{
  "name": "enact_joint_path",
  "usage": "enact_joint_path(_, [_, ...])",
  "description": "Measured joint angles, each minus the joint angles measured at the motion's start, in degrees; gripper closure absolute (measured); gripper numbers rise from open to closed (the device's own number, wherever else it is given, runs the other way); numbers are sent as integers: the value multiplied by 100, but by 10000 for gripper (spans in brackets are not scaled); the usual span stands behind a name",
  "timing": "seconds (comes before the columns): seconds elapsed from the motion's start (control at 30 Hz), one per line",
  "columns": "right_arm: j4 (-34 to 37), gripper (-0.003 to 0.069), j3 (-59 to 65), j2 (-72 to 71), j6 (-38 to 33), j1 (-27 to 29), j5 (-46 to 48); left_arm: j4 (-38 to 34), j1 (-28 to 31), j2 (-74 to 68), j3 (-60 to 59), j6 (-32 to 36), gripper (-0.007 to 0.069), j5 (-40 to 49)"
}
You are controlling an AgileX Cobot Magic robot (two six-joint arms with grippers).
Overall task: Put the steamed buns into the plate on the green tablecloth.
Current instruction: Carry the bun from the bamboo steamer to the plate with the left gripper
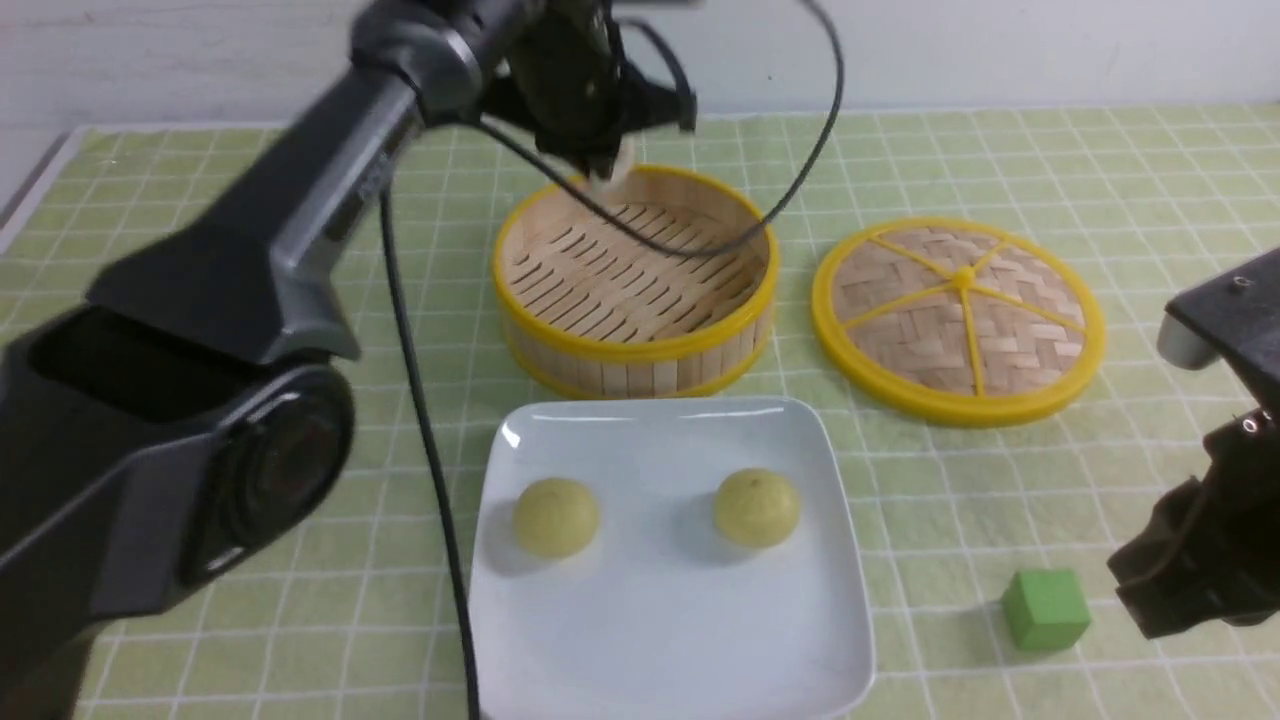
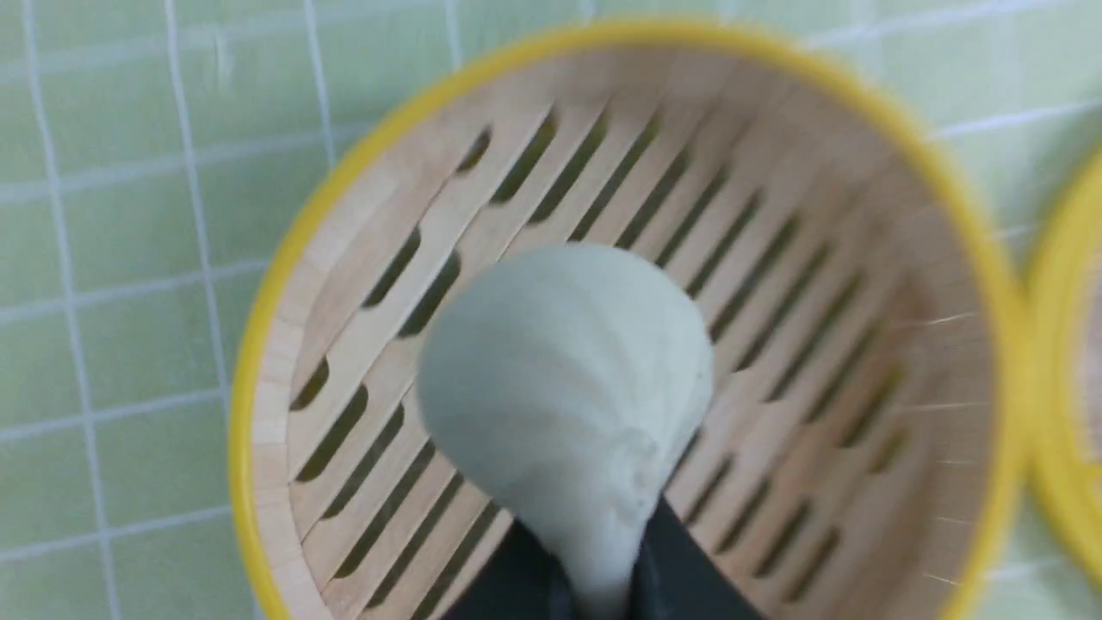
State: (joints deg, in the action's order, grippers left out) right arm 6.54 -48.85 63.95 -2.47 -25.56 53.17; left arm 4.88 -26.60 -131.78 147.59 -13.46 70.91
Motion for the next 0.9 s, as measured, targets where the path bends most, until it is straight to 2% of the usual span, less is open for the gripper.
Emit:
enact_joint_path(0.13, [6,565,0,-5,0,0,12,-311,-6,1284,-1084,84,594,-11])
enact_joint_path(0.17, [6,563,0,-5,0,0,25,-457,-10,1765,-1863,93,594,-11])
enact_joint_path(0.2, [6,562,0,-5,0,0,25,-488,-17,1765,-1984,93,594,-11])
enact_joint_path(0.3, [6,560,0,-5,0,0,25,-815,-230,2746,-4333,105,594,0])
enact_joint_path(0.33, [6,559,0,-5,0,0,25,-815,-230,2783,-4460,105,594,0])
enact_joint_path(0.37, [6,559,0,-5,0,0,25,-931,-452,2994,-5290,112,593,-42])
enact_joint_path(0.43, [6,558,0,-5,0,0,25,-1068,-692,3119,-6005,113,592,-251])
enact_joint_path(0.53, [6,560,0,-5,0,0,52,-1208,-1193,3166,-7130,118,589,-1068])
enact_joint_path(0.63, [-5,594,0,-37,-44,4,187,-1232,-1390,2991,-7497,113,568,-1676])
enact_joint_path(0.7, [-17,646,-8,-160,-56,4,330,-1240,-1399,2822,-7539,67,532,-1881])
enact_joint_path(0.77, [-90,671,-82,-391,-36,4,545,-1240,-1399,2691,-7546,51,482,-1986])
enact_joint_path(0.9, [-398,675,-173,-1312,286,4,1129,-1240,-1399,2550,-7546,29,340,-2054])
